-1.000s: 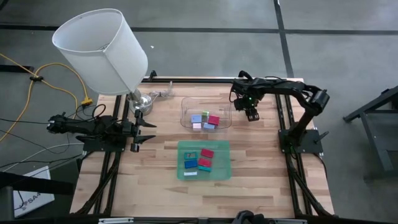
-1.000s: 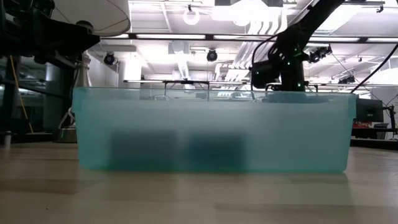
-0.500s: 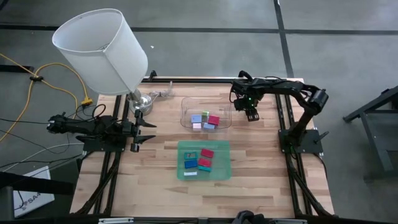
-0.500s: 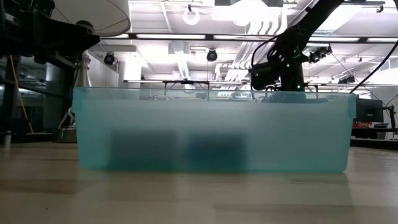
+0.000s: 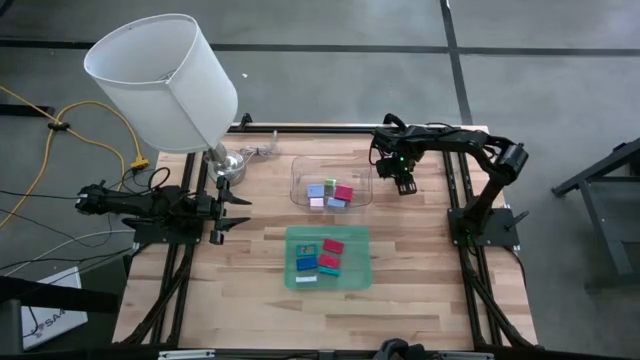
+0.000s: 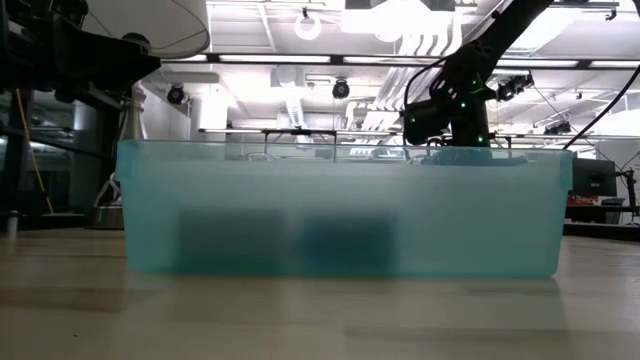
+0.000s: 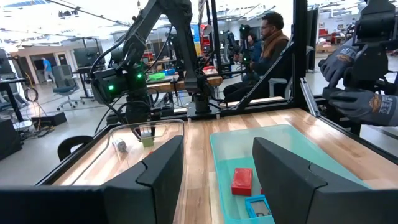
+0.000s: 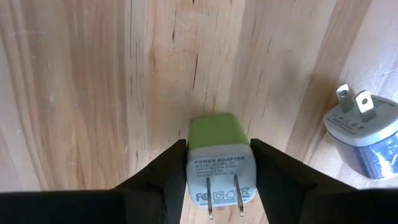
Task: Pick & Place Office items
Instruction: Put the green charger adapter into transparent bin
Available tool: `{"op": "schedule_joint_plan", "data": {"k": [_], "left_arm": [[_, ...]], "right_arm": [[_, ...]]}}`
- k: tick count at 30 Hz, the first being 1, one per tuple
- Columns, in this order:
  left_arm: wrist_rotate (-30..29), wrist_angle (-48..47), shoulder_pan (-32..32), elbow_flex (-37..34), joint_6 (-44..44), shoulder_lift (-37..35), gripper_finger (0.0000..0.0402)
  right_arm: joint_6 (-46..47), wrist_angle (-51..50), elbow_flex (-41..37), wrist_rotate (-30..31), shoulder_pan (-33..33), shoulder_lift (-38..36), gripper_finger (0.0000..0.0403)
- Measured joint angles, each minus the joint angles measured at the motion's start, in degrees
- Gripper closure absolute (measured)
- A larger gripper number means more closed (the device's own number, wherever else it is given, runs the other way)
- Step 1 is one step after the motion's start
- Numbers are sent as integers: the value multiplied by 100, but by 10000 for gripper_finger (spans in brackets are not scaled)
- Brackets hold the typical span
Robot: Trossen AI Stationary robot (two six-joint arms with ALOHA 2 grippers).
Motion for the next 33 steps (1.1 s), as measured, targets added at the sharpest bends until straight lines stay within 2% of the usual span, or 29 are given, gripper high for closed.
{"op": "schedule_joint_plan", "data": {"k": [8,16,21,33], "left_arm": [[0,-1,-1,0,0,0,215],[0,-1,0,2,0,0,215],[1,-2,0,2,0,-2,215],[2,-2,-1,1,0,0,215]], "right_arm": [[308,10,2,55,52,-4,259],[535,-29,98,669,291,-7,258],[914,-340,484,602,466,-7,258],[1576,-1835,1953,759,1029,-7,257]]}}
